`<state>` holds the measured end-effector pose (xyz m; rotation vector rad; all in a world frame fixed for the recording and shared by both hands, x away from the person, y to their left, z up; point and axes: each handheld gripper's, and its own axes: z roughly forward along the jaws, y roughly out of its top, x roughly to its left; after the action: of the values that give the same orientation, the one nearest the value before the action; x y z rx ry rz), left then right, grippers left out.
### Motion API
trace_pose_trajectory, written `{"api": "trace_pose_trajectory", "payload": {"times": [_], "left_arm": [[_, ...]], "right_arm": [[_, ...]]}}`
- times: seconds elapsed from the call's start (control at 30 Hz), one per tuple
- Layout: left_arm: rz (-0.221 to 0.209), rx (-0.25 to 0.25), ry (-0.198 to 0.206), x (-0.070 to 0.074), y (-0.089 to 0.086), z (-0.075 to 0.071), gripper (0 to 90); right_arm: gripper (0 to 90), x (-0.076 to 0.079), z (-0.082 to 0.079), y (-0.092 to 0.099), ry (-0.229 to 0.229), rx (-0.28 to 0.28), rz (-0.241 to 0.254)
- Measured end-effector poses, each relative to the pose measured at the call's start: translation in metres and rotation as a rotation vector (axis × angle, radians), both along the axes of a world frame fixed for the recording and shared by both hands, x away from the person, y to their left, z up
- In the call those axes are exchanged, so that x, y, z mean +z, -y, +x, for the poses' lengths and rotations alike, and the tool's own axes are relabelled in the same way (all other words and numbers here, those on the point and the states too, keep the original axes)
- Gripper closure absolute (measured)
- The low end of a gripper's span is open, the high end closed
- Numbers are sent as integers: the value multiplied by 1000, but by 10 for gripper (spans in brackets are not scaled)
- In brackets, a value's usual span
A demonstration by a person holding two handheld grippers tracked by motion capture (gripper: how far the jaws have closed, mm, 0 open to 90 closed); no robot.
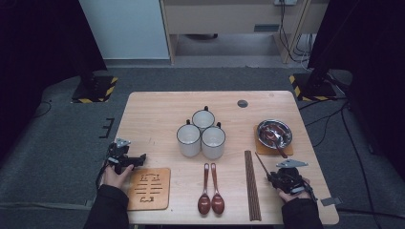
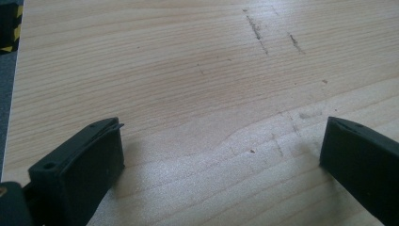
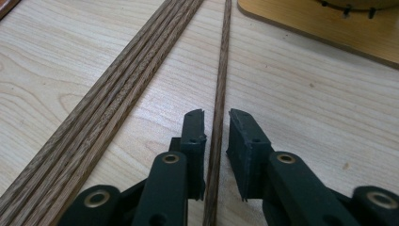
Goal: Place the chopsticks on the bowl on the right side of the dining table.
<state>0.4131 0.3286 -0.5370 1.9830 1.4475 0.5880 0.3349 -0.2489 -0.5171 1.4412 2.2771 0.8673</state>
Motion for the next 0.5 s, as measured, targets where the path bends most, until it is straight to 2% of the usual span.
{"api": "trace_pose_trajectory", "payload": {"times": [0.13,0.27,0.5], "left_arm": [[0,0,0,0,0,0,0],[0,0,0,0,0,0,0],[0,0,0,0,0,0,0]], "right_arm": [[733,4,-6,4,12,-21,-1],[670,8,-14,10,23,-89,18],[666,7,-26,10,17,-113,9]]}}
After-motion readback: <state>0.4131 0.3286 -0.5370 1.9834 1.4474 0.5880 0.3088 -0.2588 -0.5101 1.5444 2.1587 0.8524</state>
